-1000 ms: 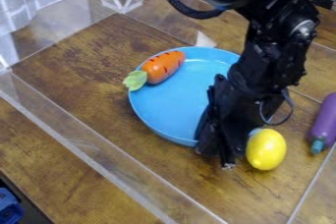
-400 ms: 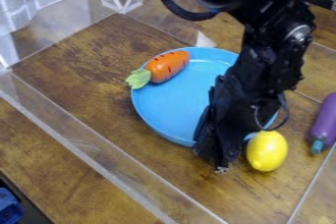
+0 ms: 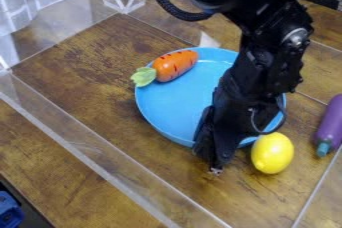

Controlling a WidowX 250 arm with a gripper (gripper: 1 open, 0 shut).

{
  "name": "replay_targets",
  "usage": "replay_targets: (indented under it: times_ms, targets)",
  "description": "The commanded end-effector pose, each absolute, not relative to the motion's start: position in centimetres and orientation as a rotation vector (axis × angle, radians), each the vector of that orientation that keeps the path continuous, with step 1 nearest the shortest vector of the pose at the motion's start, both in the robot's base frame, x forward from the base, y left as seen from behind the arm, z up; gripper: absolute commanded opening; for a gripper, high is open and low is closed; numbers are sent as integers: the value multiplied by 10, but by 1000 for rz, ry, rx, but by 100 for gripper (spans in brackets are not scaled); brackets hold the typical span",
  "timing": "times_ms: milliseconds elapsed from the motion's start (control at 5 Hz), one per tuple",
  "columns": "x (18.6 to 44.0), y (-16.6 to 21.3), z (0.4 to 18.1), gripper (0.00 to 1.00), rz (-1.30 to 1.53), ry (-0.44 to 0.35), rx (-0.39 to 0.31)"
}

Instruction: Put the lemon on the blue tray

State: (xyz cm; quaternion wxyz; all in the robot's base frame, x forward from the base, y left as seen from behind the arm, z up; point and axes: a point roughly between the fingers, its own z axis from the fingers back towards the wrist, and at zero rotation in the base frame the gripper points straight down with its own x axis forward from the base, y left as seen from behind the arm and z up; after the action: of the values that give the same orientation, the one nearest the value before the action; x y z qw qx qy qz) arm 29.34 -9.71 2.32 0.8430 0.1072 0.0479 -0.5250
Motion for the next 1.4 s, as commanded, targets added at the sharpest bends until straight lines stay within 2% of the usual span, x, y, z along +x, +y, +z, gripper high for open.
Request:
replay_targets:
  times_ms: [0, 200, 400, 600, 1000, 1200]
  targets:
    - [297, -87, 25, 0, -1175, 88, 231]
    - [298, -76, 22, 0, -1221, 89, 232]
    - [299, -64, 19, 100, -1266, 93, 233]
    - [296, -50, 18, 100, -1229, 104, 224]
    - [293, -72, 19, 100, -1061, 108, 194]
    - [293, -78, 20, 100, -1081, 102, 189]
